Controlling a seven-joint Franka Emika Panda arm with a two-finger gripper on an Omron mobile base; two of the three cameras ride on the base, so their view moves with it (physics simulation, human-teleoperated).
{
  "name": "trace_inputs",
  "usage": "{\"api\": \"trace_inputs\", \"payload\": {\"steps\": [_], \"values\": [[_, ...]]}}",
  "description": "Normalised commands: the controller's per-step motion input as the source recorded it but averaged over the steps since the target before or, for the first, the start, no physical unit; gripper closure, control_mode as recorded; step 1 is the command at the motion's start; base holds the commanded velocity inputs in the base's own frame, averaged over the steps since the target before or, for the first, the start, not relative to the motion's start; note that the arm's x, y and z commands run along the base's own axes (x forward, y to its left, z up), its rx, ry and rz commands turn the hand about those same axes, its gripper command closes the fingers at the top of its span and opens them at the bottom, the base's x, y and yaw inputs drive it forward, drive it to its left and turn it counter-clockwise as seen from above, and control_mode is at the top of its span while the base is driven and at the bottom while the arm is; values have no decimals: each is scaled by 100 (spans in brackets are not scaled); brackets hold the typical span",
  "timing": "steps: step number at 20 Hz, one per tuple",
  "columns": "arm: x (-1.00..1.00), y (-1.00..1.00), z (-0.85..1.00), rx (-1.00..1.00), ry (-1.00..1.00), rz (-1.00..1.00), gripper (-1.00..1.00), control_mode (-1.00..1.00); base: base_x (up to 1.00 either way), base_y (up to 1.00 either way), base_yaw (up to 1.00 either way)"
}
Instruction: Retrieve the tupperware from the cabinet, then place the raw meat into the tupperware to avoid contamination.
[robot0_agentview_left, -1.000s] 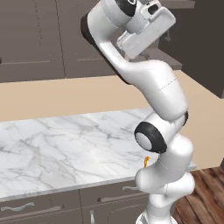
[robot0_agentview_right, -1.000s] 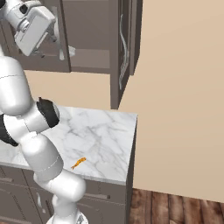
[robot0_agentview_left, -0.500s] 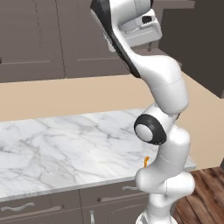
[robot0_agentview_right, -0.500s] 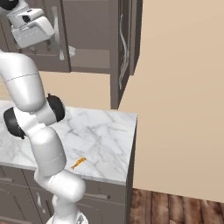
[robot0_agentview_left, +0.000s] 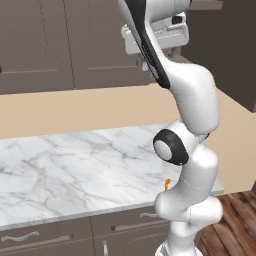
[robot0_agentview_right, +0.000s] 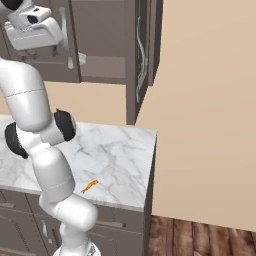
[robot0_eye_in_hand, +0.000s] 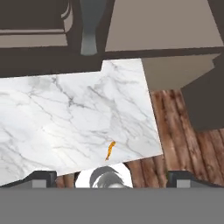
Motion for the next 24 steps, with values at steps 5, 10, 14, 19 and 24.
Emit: {"api": "trace_inputs", "payload": {"steps": [5,10,14,19,24], "values": [[-100,-34,-34,13,-40,29,-100,-100,0,0,0],[-100,-44,-51,14,-34,31,-100,-100,0,0,0],[-88,-37,-72,13,-25,33,-100,-100,0,0,0],[-40,0,-36,1,12,15,-100,-100,0,0,0],[-77,0,-2,0,28,4,-100,-100,0,0,0]]}}
